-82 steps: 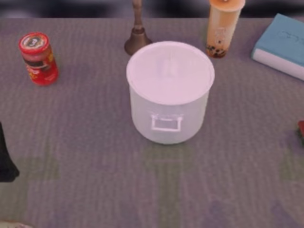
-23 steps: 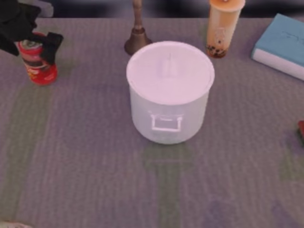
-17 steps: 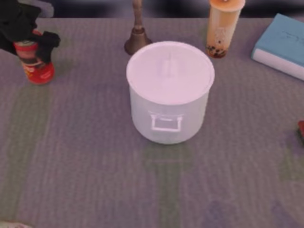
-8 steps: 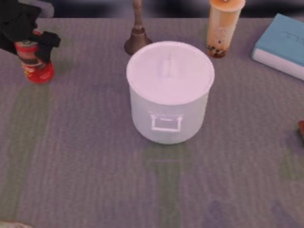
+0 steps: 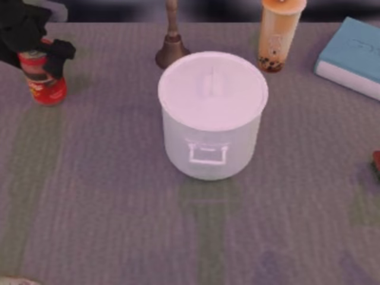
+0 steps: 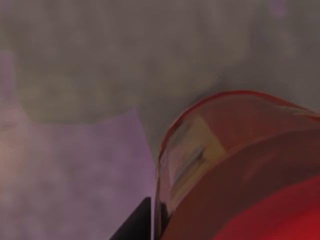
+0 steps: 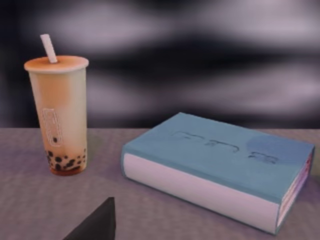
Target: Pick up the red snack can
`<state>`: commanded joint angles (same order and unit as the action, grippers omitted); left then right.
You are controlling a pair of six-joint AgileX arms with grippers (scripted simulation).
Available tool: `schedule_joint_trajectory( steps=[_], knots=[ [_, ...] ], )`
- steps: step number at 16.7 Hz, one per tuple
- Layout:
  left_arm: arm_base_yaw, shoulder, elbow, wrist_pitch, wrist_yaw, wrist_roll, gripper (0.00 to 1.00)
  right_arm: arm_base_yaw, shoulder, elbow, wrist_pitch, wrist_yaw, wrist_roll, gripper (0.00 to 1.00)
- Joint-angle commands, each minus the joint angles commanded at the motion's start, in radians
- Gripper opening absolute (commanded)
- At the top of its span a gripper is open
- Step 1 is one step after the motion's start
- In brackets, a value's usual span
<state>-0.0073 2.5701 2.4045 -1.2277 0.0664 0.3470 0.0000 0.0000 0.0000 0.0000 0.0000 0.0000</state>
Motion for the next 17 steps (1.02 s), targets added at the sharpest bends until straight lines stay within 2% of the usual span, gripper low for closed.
schedule_joint_trajectory(
  steps=[4, 12, 17],
  knots=[
    [0.005, -0.1, -0.095, -0.006, -0.001, 0.0, 0.0, 0.0, 0.0, 0.0, 0.0, 0.0, 0.0, 1.0],
    [0.025, -0.457, -0.423, -0.028, -0.005, 0.001, 0.0, 0.0, 0.0, 0.0, 0.0, 0.0, 0.0, 1.0],
    [0.027, -0.514, -0.478, -0.035, -0.005, 0.002, 0.0, 0.0, 0.0, 0.0, 0.0, 0.0, 0.0, 1.0]
  ],
)
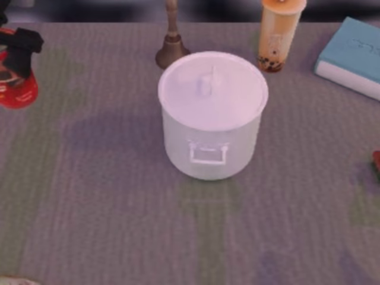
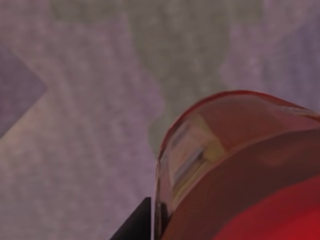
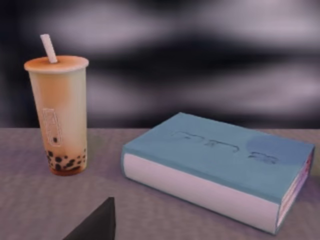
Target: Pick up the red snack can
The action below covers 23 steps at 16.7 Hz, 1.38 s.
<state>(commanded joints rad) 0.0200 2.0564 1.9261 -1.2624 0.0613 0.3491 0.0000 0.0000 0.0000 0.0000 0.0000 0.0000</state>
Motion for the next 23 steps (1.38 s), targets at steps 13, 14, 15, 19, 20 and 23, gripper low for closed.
schedule_joint_trajectory(
  steps=[13, 14, 15, 19, 20, 23],
  knots=[
    [-0.239, -0.06, -0.234, 0.195, -0.09, -0.481, 0.0, 0.0, 0.0, 0.0, 0.0, 0.0, 0.0, 1.0],
    [-0.267, -0.069, -0.263, 0.218, -0.1, -0.536, 0.0, 0.0, 0.0, 0.0, 0.0, 0.0, 0.0, 1.0],
    [-0.292, -0.077, -0.289, 0.239, -0.109, -0.58, 0.0, 0.0, 0.0, 0.0, 0.0, 0.0, 0.0, 1.0],
    [-0.336, -0.093, -0.34, 0.277, -0.126, -0.651, 0.0, 0.0, 0.0, 0.0, 0.0, 0.0, 0.0, 1.0],
    [-0.336, -0.093, -0.34, 0.277, -0.126, -0.651, 0.0, 0.0, 0.0, 0.0, 0.0, 0.0, 0.0, 1.0],
    [-0.332, -0.086, -0.339, 0.278, -0.124, -0.648, 0.0, 0.0, 0.0, 0.0, 0.0, 0.0, 0.0, 1.0]
  ],
)
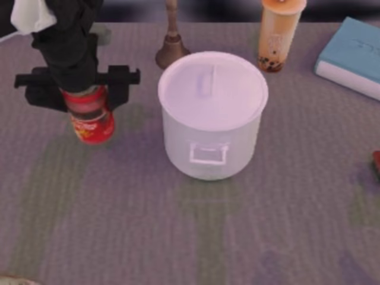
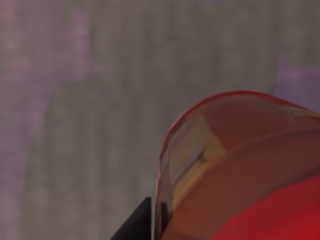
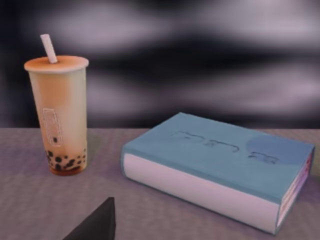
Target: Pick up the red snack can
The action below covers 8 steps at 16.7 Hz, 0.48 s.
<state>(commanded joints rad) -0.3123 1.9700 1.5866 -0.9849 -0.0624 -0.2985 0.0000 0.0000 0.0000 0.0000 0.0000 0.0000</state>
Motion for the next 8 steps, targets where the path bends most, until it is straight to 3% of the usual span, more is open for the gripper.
schedule_joint_trajectory(
  steps=[8],
  knots=[
    [0.003, 0.062, -0.098, 0.166, 0.0, 0.005, 0.0, 0.0, 0.0, 0.0, 0.0, 0.0, 0.0, 1.0]
  ],
)
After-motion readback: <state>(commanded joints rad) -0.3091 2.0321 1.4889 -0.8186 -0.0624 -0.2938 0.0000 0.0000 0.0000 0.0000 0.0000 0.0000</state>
